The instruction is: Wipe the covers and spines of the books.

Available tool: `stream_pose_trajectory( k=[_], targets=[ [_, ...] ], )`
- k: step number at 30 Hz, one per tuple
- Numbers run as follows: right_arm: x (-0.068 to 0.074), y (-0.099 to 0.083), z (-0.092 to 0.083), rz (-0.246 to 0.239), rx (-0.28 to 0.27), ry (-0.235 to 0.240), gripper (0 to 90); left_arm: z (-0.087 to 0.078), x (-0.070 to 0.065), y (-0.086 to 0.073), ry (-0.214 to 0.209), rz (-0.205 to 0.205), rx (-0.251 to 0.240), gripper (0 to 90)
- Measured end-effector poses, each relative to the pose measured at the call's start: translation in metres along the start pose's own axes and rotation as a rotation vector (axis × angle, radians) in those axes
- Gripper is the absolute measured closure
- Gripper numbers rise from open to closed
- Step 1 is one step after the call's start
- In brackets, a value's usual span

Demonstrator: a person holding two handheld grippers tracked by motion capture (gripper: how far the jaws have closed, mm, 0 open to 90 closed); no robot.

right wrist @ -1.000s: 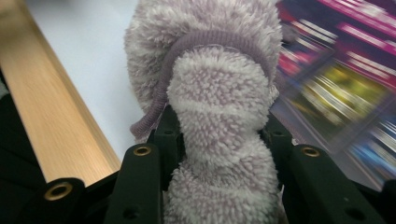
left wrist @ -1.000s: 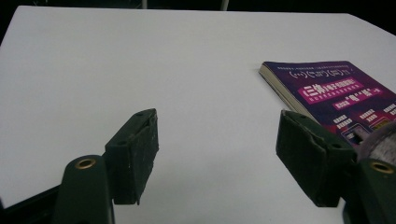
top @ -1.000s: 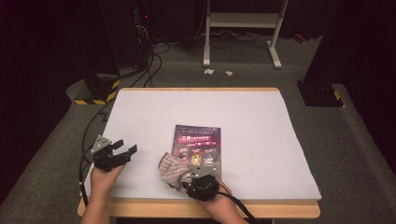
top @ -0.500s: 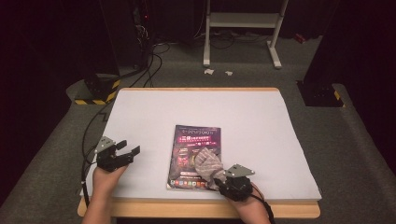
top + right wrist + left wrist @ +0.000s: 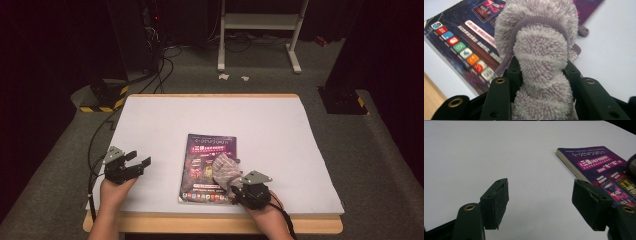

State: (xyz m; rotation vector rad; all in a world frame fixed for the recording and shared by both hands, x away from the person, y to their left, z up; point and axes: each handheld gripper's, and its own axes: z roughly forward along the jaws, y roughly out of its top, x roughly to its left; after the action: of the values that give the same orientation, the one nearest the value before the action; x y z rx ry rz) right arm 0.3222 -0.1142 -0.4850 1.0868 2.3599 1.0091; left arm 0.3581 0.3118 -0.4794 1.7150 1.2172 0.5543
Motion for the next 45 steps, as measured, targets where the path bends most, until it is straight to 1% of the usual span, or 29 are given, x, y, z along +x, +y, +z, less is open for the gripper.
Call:
stream_pose_trajectory(
  k=[2,7,8,10,13,15,16,21,23,25,27,30,35,42,44,45],
  targets=[
    [0.005,0.008,0.008,-0.019,0.005,0.013,60.9,0.000,-0.001,0.000,-0.004,0.002,0.000,30.0],
    [0.025,0.028,0.029,-0.069,0.017,0.043,60.7,-0.001,0.000,0.001,-0.006,0.000,-0.006,30.0],
    [0.027,0.031,0.032,-0.070,0.020,0.048,60.6,-0.001,0.000,0.001,-0.007,0.000,-0.006,30.0],
    [0.035,0.038,0.040,-0.089,0.021,0.064,60.5,-0.002,0.000,0.001,-0.008,0.001,-0.008,30.0],
    [0.044,0.046,0.048,-0.099,0.020,0.081,60.3,-0.002,0.000,0.001,-0.010,-0.004,-0.012,30.0],
    [0.050,0.051,0.054,-0.104,0.019,0.093,60.3,-0.003,0.001,0.002,-0.018,-0.013,-0.018,30.0],
    [0.053,0.054,0.058,-0.100,0.016,0.100,60.3,-0.004,0.001,0.002,-0.020,-0.013,-0.023,30.0],
    [0.070,0.066,0.073,-0.109,0.005,0.127,60.2,-0.005,0.002,0.003,-0.014,-0.014,-0.027,30.0],
    [0.076,0.070,0.077,-0.111,0.002,0.134,60.0,-0.005,0.002,0.003,-0.017,-0.015,-0.028,30.0],
    [0.078,0.072,0.079,-0.111,0.001,0.133,59.5,-0.005,0.002,0.002,-0.016,-0.013,-0.026,30.0],
    [0.076,0.071,0.078,-0.113,0.003,0.132,59.4,-0.005,0.003,0.002,-0.017,-0.016,-0.025,29.9],
    [0.069,0.067,0.074,-0.108,0.001,0.125,59.3,-0.005,0.003,0.002,-0.019,-0.017,-0.021,29.9],
    [0.049,0.055,0.065,-0.062,-0.003,0.105,59.4,-0.003,0.001,0.001,-0.016,-0.008,-0.011,29.9],
    [0.019,0.036,0.046,-0.010,-0.008,0.058,59.5,0.001,-0.002,0.000,-0.020,0.000,0.002,29.8],
    [0.009,0.031,0.040,0.000,-0.012,0.038,59.5,0.002,-0.002,0.000,-0.022,0.003,0.008,29.8],
    [0.005,0.028,0.037,0.013,-0.012,0.030,59.5,0.002,-0.002,0.000,-0.023,0.000,0.009,29.7]
  ],
)
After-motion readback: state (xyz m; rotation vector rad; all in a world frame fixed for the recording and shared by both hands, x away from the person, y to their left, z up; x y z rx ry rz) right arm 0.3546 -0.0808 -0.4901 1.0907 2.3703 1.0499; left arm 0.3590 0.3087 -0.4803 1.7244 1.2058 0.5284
